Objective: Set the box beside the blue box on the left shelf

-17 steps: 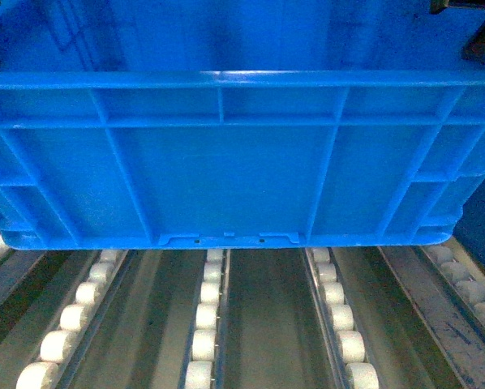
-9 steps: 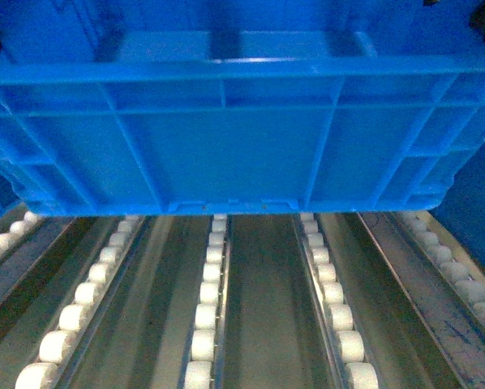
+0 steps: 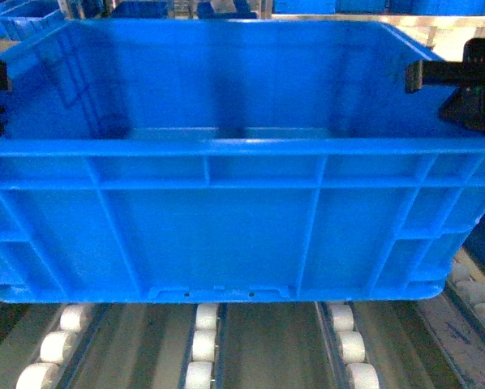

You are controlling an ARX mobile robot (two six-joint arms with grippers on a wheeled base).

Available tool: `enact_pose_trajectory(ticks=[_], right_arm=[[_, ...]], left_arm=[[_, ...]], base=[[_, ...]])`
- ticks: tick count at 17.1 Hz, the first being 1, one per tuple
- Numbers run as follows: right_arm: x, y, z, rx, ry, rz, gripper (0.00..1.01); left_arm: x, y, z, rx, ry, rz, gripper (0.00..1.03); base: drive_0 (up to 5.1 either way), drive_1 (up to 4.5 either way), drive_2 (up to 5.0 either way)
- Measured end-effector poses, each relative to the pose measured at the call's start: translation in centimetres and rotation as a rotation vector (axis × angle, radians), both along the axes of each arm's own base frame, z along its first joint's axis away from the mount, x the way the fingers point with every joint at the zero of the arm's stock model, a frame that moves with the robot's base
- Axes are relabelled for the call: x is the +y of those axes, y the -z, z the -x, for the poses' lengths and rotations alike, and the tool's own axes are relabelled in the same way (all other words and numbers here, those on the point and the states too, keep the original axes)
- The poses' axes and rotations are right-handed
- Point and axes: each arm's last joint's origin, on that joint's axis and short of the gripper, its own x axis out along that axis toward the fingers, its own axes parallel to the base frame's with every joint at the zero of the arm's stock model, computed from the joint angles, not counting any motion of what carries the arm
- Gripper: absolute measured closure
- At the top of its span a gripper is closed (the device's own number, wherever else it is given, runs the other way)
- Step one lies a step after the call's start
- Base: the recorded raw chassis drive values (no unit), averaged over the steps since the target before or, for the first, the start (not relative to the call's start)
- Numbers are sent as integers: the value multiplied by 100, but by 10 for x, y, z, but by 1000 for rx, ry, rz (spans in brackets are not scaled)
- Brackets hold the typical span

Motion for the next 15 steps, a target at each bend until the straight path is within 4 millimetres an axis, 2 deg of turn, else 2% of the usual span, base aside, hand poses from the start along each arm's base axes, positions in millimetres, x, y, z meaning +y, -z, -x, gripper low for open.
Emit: enact_pose_trajectory(ticks=[7, 10, 15], right_arm=[[5, 26, 3, 104, -30, -26, 93], [8, 34, 4, 125, -41, -19, 93], [14, 35, 5, 129, -62, -5, 93]], left_arm=[[4, 19, 1, 129, -9, -33, 96], [9, 36, 3, 170, -20, -36, 96], [13, 46, 3, 182, -32, -33, 96]], base=[[0, 0, 0], [0, 0, 0], [0, 0, 0]])
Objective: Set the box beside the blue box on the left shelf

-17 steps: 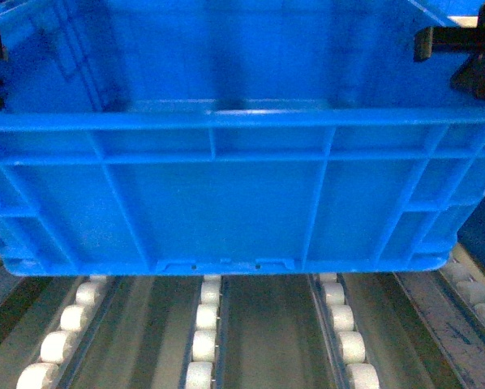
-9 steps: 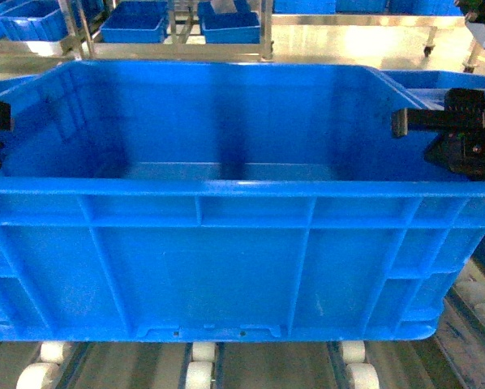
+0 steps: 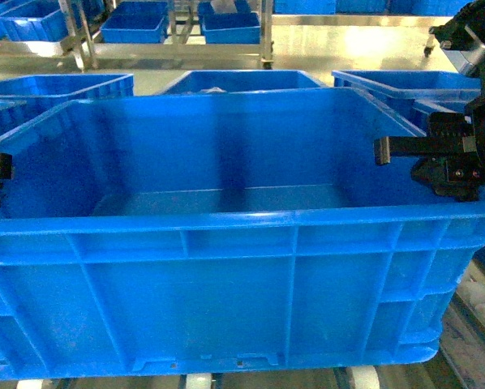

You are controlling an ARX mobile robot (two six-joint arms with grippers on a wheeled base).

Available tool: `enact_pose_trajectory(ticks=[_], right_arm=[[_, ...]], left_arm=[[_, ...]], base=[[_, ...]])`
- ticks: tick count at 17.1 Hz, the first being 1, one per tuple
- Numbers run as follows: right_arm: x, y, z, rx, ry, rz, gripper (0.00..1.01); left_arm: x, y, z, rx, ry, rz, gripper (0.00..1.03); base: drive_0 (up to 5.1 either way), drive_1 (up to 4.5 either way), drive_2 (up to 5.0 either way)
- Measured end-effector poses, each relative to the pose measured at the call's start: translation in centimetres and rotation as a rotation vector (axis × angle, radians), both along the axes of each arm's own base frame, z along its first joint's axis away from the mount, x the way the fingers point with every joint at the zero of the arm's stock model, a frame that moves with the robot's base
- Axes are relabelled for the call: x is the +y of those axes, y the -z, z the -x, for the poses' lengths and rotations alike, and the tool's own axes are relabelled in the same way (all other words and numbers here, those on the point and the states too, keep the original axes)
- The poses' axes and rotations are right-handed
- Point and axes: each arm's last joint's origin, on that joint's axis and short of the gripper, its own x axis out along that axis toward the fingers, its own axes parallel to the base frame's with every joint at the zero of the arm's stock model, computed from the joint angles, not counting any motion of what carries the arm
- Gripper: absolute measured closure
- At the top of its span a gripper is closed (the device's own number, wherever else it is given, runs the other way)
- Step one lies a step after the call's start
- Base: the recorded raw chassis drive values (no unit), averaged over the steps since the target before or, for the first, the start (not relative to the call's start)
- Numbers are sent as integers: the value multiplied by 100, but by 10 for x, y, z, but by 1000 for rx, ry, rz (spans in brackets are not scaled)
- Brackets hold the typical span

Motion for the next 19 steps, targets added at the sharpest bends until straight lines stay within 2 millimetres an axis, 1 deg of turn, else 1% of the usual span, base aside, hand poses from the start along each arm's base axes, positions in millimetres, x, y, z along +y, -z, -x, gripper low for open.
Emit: enact_pose_trajectory(ticks=[2, 3, 4, 5, 6, 7, 9, 11, 19], right_arm=[[2, 2, 0, 3, -9, 7, 93], [3, 5, 2, 40, -15, 13, 85], [9, 8, 4, 59, -57, -1, 51], [13, 8, 4, 60, -73, -33, 17], [17, 6, 2, 19, -72, -41, 4], [18, 1, -1, -49, -57, -48, 3], [18, -3, -4, -121, -47, -72, 3], [18, -8, -6, -169, -17, -70, 3], [18, -10, -4, -170, -37, -76, 3]], left_arm=[[2, 6, -1, 0, -5, -3, 96], [0, 9, 0, -20, -10, -69, 81], [-7, 8, -2, -63, 61, -112, 49], [-15, 8, -2, -117, 93, -87, 16], [-17, 4, -5, -211, 75, -71, 5], [-19, -6, -8, -298, 65, -68, 5], [-18, -10, -9, -349, 41, -56, 5], [-16, -12, -9, -358, 27, -52, 5], [-16, -11, -9, -352, 26, -50, 5]], base=[[0, 0, 0], [0, 0, 0], [0, 0, 0], [0, 0, 0], [0, 0, 0], [0, 0, 0], [0, 0, 0], [0, 0, 0], [0, 0, 0]])
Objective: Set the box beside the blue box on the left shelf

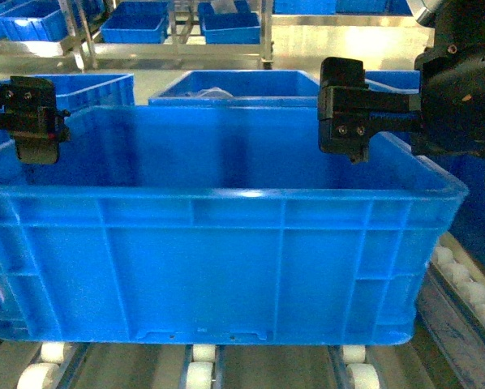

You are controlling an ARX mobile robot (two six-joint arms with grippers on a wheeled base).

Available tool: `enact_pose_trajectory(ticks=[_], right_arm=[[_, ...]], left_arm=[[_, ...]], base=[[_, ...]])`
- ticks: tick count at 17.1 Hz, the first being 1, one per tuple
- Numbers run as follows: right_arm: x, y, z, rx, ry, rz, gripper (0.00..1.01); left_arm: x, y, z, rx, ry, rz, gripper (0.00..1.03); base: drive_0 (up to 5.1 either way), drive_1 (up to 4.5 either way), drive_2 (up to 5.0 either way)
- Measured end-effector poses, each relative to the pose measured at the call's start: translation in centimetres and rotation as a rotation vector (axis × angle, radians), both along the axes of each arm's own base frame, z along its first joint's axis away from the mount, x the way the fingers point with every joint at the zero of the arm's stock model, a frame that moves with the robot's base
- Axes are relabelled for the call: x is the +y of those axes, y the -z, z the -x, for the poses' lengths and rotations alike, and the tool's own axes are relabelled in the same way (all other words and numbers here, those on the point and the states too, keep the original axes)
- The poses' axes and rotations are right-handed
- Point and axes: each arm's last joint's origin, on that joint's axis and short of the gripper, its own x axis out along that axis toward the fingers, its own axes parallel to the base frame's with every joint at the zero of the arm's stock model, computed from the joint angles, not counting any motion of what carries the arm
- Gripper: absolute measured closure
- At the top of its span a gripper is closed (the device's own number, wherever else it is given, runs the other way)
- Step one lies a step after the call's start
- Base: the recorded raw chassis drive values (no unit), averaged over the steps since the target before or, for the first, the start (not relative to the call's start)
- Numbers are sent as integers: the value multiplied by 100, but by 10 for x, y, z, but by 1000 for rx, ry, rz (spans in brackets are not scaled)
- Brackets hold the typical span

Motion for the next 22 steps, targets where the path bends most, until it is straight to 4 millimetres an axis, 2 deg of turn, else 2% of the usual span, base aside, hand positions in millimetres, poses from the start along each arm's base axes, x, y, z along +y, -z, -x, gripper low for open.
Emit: enact_pose_trajectory(ticks=[6, 7, 8, 10, 11, 18, 19, 22], right_arm=[[0, 0, 0, -4, -1, 2, 3], [-2, 1, 1, -184, 76, 19, 10], [-24, 12, 25, -357, 196, 77, 29], [-60, 12, 56, -477, 269, 79, 54], [-66, 10, 67, -495, 260, 74, 64], [-83, 25, 95, -458, 237, 96, 93], [-88, 29, 103, -453, 240, 106, 100], [-102, 31, 131, -467, 238, 99, 100]], left_arm=[[-1, -1, 1, 6, 12, 12, 5], [-2, -4, 2, -120, 16, 49, 11], [2, 1, 23, -251, 21, 82, 29], [11, 6, 54, -299, 5, 99, 55], [12, 7, 62, -307, 10, 101, 64], [21, 17, 89, -285, 30, 104, 93], [25, 19, 96, -286, 13, 102, 102], [26, 24, 123, -290, 17, 108, 101]], base=[[0, 0, 0], [0, 0, 0], [0, 0, 0], [0, 0, 0], [0, 0, 0], [0, 0, 0], [0, 0, 0], [0, 0, 0]])
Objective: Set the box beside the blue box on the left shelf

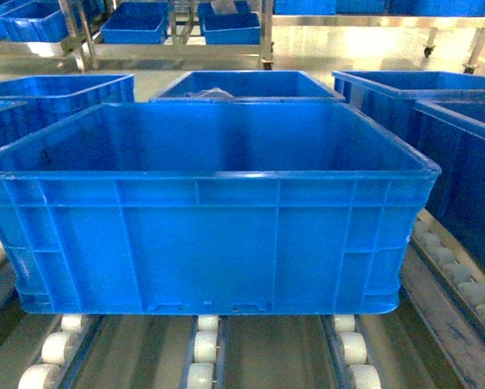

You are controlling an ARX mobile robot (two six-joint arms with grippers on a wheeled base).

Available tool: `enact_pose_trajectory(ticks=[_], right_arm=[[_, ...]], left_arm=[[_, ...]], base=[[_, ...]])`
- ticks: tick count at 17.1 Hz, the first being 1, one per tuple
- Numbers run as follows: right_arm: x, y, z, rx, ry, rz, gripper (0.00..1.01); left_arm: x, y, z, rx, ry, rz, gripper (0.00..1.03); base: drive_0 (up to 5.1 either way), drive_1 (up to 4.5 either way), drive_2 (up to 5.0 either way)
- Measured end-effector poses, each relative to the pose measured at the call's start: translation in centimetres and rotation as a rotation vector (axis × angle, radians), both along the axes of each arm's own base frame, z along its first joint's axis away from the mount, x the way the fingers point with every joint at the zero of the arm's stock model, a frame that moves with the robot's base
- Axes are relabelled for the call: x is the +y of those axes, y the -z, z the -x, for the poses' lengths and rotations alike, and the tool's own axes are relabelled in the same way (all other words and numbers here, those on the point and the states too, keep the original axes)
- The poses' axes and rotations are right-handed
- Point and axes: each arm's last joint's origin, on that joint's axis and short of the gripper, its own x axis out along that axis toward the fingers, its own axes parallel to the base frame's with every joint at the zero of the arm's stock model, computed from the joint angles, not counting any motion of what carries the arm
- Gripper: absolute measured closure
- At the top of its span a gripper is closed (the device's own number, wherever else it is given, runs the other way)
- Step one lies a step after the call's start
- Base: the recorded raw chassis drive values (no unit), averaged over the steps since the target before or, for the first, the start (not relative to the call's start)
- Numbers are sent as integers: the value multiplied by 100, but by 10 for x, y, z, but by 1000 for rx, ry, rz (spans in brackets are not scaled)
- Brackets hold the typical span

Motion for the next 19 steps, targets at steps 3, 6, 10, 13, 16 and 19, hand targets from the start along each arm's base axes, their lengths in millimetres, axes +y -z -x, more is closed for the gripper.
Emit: enact_pose_trajectory(ticks=[3, 6, 10, 13, 16, 19], right_arm=[[-4, 3, 9, 6, 8, 1, 100], [-8, 8, 17, -27, 5, -3, 100], [-22, 10, 38, -9, 10, -1, 100], [-21, 10, 51, -6, 0, -1, 100], [-21, 7, 58, -14, 0, -1, 100], [-21, 7, 61, -16, 0, -1, 100]], left_arm=[[0, 2, 8, -4, -1, 0, 101], [0, 11, 16, -2, -3, 0, 101], [0, 9, 36, -9, -2, 0, 101], [0, 7, 48, -14, -3, 0, 101], [0, 5, 55, -21, -2, 0, 101], [0, 4, 58, -22, -2, 0, 101]], base=[[0, 0, 0], [0, 0, 0], [0, 0, 0], [0, 0, 0], [0, 0, 0], [0, 0, 0]])
